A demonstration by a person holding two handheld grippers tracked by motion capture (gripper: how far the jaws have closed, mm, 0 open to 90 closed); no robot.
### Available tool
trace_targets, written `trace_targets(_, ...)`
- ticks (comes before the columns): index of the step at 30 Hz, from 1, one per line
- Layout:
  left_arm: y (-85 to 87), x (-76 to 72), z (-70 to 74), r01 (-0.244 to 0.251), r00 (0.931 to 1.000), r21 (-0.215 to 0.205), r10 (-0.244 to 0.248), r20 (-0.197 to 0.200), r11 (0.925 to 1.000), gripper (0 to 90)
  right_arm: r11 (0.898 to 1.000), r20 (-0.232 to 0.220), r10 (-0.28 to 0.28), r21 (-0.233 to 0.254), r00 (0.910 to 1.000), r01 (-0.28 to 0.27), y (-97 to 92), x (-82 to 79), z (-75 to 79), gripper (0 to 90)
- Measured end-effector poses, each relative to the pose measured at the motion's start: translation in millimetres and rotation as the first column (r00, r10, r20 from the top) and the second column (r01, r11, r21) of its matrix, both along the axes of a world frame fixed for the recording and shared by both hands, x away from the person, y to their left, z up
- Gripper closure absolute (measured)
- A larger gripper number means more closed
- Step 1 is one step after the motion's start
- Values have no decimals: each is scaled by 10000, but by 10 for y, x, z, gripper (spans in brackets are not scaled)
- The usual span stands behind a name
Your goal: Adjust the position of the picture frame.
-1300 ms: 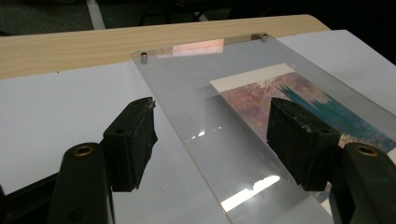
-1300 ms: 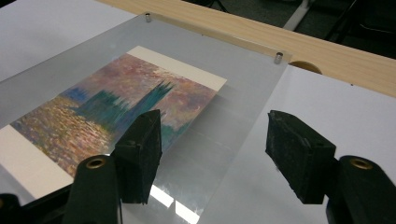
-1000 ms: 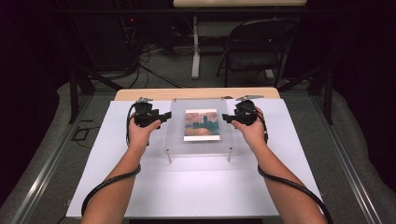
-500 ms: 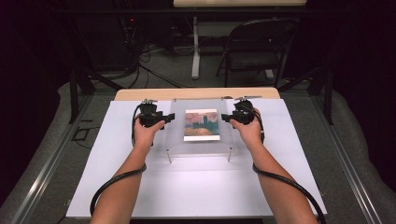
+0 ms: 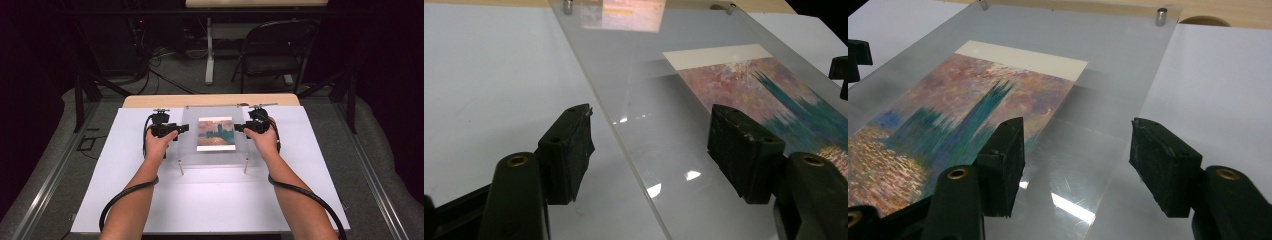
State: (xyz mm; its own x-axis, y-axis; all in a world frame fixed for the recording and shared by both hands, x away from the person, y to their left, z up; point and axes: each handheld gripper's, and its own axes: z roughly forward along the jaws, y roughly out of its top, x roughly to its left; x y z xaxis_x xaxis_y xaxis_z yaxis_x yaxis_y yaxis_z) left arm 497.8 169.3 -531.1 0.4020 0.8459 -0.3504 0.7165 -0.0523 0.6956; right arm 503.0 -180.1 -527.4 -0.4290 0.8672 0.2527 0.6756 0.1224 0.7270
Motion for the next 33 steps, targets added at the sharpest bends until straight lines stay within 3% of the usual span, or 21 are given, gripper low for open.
trace_targets(8, -59, 6, -31, 276, 9992, -24, -277, -283, 9996, 343, 10000, -157, 48, 36, 9999, -47, 14, -10, -42, 378)
trace_targets(22, -109, 21, -76, 283, 9982, -61, -286, -519, 9996, 332, 9995, -417, 51, 311, 9991, -38, -2, -3, -61, 352)
trace_targets(33, -90, 31, -105, 251, 9967, -407, -281, -764, 9989, 310, 9977, -642, -15, 677, 9979, 58, -20, 4, -91, 324)
